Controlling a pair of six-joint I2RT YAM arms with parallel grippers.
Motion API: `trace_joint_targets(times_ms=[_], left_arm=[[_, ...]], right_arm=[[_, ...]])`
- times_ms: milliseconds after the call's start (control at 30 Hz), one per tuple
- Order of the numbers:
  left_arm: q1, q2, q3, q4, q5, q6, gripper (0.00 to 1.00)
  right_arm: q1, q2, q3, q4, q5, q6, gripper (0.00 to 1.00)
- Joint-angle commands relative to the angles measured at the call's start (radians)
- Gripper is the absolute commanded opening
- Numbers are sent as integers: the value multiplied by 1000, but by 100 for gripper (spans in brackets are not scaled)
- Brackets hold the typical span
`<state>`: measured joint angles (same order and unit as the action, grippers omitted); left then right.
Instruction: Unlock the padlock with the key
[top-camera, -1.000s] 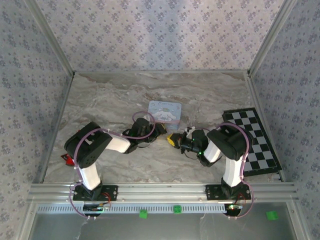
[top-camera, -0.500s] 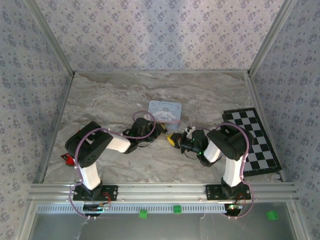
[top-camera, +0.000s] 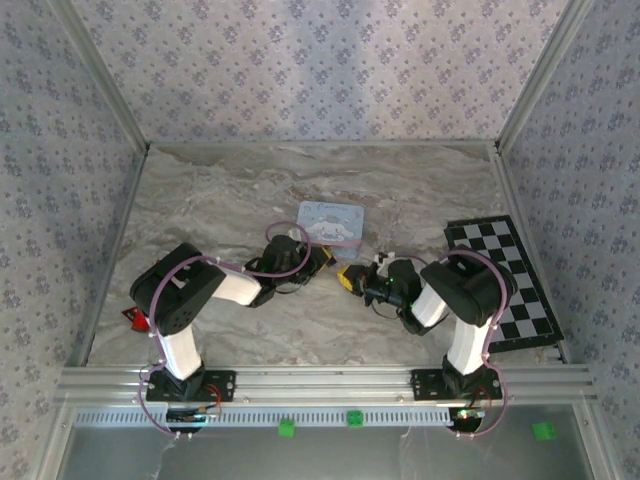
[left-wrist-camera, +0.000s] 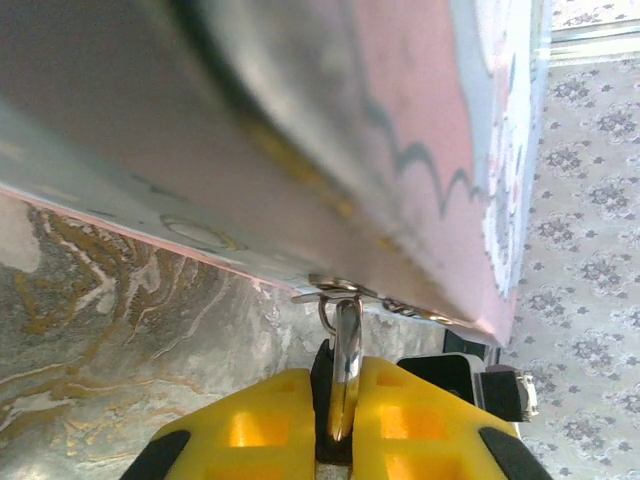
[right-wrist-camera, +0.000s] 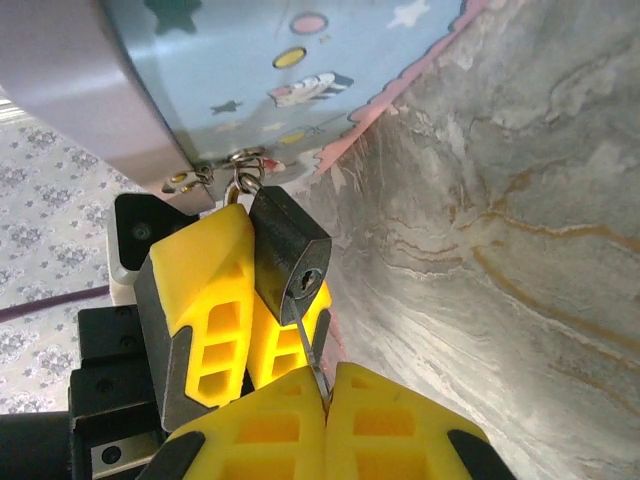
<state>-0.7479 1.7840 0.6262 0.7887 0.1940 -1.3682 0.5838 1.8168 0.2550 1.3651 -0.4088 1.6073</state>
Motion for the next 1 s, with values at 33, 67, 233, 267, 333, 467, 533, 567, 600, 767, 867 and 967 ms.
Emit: trace_joint_targets(times_ms=[33, 67, 233, 267, 333, 467, 533, 567, 600, 767, 867, 967], left_arm=[[-10, -31, 12, 74, 53, -59, 2], [-11, -31, 10, 93, 57, -75, 2], [-11, -46, 13, 103, 59, -112, 0], [-10, -46, 12, 101, 58, -116, 0], [-10, -44, 11, 112, 58, -126, 0], [-11, -44, 9, 124, 60, -134, 0], [-12, -44, 9, 121, 59, -134, 0], [-12, -43, 7, 122, 58, -134, 0], [-13, -42, 5, 122, 56, -136, 0], [-11, -25, 3, 145, 56, -147, 0], [-9, -16, 6, 145, 53, -147, 0], [-9, -8, 9, 150, 55, -149, 0]], right_arm=[[-14, -23, 11, 25, 0, 8, 0], [-14, -25, 9, 24, -1, 7, 0], [-21, -54, 6, 23, -14, 8, 0], [-24, -58, 6, 24, -18, 12, 0], [-27, -65, 6, 24, -22, 12, 0], [-35, -72, 1, 25, -30, 14, 0], [-39, -73, -1, 25, -32, 18, 0], [-41, -71, 0, 24, -34, 17, 0], [-41, -71, -2, 25, -35, 20, 0], [-45, -87, -8, 24, -39, 23, 0], [-54, -112, -29, 25, -39, 15, 0], [-58, -116, -37, 25, -44, 15, 0]])
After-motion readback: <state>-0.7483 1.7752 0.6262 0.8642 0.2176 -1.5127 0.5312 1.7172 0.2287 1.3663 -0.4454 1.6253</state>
